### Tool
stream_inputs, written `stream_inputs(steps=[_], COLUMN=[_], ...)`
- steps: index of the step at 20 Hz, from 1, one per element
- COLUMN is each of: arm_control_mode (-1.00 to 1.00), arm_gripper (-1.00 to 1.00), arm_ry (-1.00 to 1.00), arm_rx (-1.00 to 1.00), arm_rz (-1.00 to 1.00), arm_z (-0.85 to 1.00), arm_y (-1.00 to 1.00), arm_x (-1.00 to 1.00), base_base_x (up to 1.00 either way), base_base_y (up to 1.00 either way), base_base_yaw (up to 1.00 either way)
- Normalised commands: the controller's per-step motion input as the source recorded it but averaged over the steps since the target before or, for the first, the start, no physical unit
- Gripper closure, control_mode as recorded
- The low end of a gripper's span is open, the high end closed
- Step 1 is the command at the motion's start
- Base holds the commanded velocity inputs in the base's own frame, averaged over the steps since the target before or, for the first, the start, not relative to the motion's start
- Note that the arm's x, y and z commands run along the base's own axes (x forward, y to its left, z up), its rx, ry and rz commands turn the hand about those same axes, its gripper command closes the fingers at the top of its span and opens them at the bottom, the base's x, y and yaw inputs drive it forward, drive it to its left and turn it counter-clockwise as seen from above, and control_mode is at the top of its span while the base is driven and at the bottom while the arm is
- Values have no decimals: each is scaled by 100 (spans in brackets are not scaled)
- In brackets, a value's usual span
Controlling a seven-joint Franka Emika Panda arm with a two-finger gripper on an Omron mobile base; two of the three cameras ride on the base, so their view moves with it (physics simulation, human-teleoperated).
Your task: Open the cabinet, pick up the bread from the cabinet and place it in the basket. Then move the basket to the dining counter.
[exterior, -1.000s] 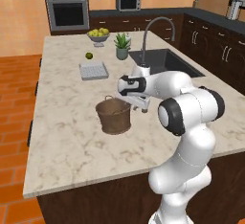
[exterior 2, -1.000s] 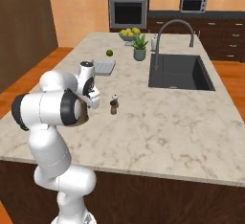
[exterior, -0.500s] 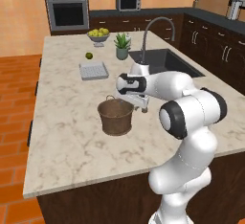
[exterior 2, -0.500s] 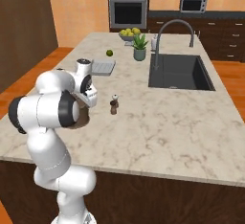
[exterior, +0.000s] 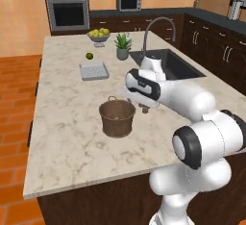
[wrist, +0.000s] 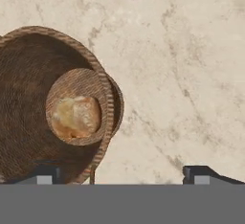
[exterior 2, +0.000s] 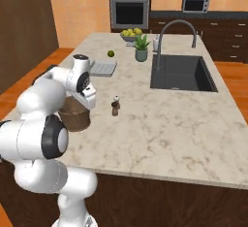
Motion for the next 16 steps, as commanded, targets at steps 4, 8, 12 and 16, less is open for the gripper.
stream_inputs(steps=[4, 8, 12, 16], arm_control_mode=[-100, -100, -100, -100], arm_gripper=[-100, -100, -100, -100], arm_ry=[-16, -19, -23, -25], arm_rx=[-3, -5, -6, -8], arm_rz=[4, 15, 19, 19], arm_z=[18, 40, 30, 32], arm_y=[-52, -57, -48, -35], arm_x=[-100, -100, -100, -100], base_base_x=[0, 0, 0, 0], base_base_y=[0, 0, 0, 0], base_base_yaw=[0, 0, 0, 0])
